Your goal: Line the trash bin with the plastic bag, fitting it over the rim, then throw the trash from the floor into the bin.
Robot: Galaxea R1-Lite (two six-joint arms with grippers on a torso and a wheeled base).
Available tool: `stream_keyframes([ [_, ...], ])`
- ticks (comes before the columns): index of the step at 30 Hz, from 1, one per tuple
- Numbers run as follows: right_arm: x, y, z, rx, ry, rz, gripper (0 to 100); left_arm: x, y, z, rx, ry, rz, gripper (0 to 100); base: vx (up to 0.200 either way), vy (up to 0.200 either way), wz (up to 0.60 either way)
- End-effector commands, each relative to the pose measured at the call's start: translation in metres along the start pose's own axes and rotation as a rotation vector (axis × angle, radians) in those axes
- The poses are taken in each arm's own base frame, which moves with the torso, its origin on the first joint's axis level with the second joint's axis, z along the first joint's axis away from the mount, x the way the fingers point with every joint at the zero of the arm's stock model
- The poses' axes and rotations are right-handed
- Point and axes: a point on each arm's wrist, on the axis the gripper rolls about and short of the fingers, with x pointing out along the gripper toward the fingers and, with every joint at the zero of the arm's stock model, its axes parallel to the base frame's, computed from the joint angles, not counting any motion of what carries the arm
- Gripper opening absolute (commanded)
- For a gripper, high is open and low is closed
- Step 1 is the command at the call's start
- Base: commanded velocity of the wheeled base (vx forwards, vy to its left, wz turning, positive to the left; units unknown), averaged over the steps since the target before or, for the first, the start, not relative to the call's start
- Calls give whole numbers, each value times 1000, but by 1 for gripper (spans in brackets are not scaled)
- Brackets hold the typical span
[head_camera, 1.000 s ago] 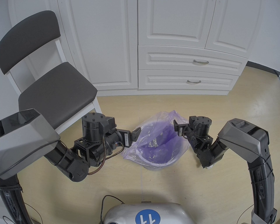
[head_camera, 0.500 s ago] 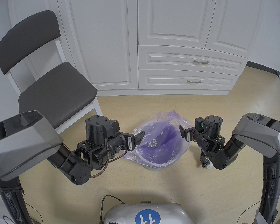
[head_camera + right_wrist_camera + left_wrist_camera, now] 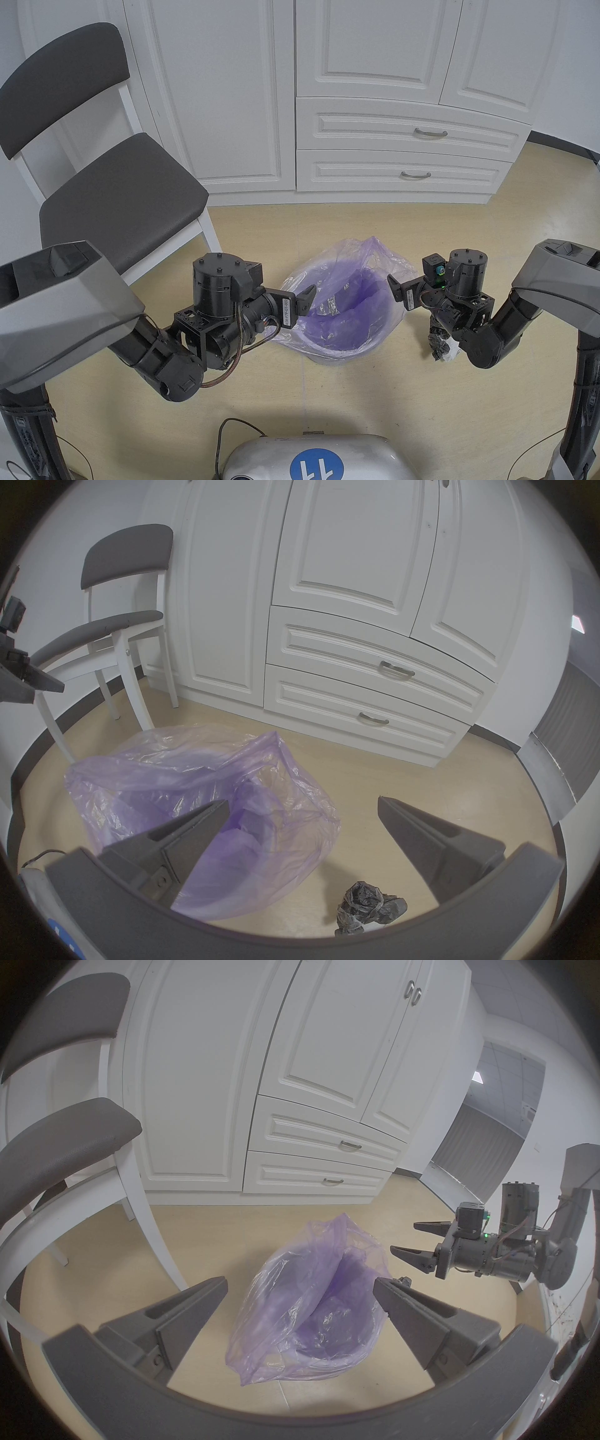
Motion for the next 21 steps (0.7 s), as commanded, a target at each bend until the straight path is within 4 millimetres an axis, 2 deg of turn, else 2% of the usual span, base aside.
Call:
stream_keyframes([
  [1, -6, -2, 4, -23, 1, 3, 100, 3, -5, -7, 7, 13, 6, 100, 0, 0, 0],
  [9, -21, -4, 14, -35, 48, 26, 100, 3, -6, -9, 8, 20, 4, 100, 0, 0, 0],
  [15, -26, -4, 12, -26, -4, 97, 100, 5, -8, -14, 12, 32, 1, 100, 0, 0, 0],
  [21, -30, -5, 12, -41, 58, 107, 100, 11, -14, -25, 19, 60, -13, 100, 0, 0, 0],
])
